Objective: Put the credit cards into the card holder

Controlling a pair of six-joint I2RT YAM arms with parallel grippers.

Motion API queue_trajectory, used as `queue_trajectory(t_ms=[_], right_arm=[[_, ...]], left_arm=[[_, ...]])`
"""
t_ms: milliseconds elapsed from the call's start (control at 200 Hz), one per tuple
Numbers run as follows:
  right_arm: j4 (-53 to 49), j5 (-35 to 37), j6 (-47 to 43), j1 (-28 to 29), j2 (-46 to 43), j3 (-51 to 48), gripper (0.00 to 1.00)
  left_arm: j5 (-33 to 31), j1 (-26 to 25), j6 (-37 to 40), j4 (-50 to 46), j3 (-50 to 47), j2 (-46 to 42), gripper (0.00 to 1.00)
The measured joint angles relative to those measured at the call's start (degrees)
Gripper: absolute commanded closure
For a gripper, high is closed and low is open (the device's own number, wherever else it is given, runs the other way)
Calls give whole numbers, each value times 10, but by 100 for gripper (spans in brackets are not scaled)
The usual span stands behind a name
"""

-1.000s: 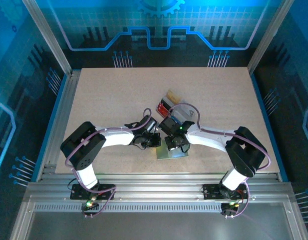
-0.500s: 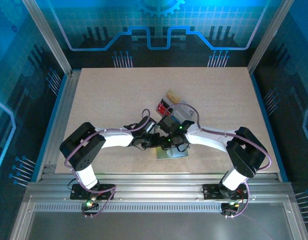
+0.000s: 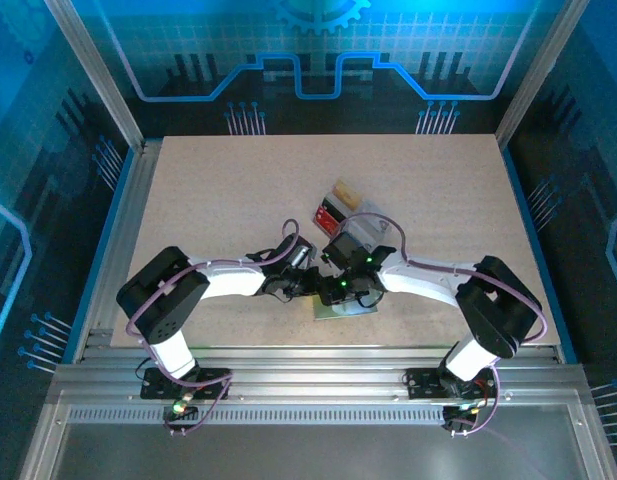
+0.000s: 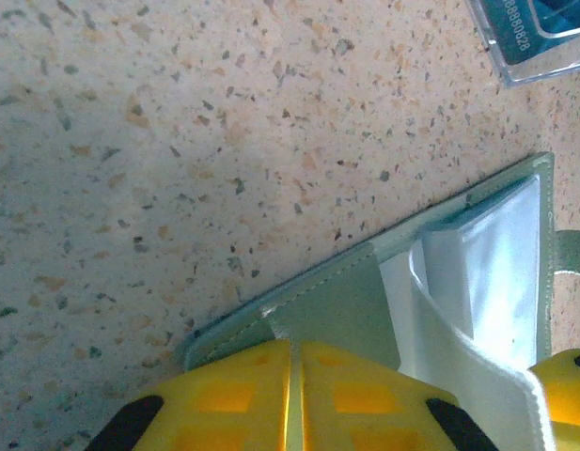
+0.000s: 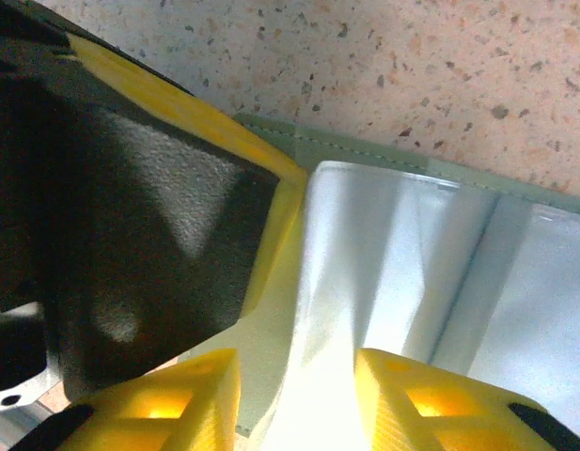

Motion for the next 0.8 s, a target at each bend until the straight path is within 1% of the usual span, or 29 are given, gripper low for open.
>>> queue_trajectory(t_ms=[45, 60, 105, 375, 455, 695, 800], right_arm=[[2, -7, 0, -2, -1, -2, 62], [2, -9, 0, -3, -2, -3, 59], [3, -14, 1, -5, -3, -4, 55], [19, -27, 4, -9, -20, -30, 53], [23, -29, 4, -13, -24, -35, 48], [28, -39, 4, -17, -41, -43, 48], [30, -42, 4, -20, -52, -52, 49]], left_arm=[[1, 0, 0, -1, 0, -2, 87], [2, 0, 0, -1, -1, -2, 87], [4, 0, 0, -2, -3, -5, 87], [17, -2, 0, -20, -4, -12, 87], [20, -2, 0, -21, -4, -12, 87], [21, -2, 0, -21, -4, -12, 87], [21, -2, 0, -21, -4, -12, 87]])
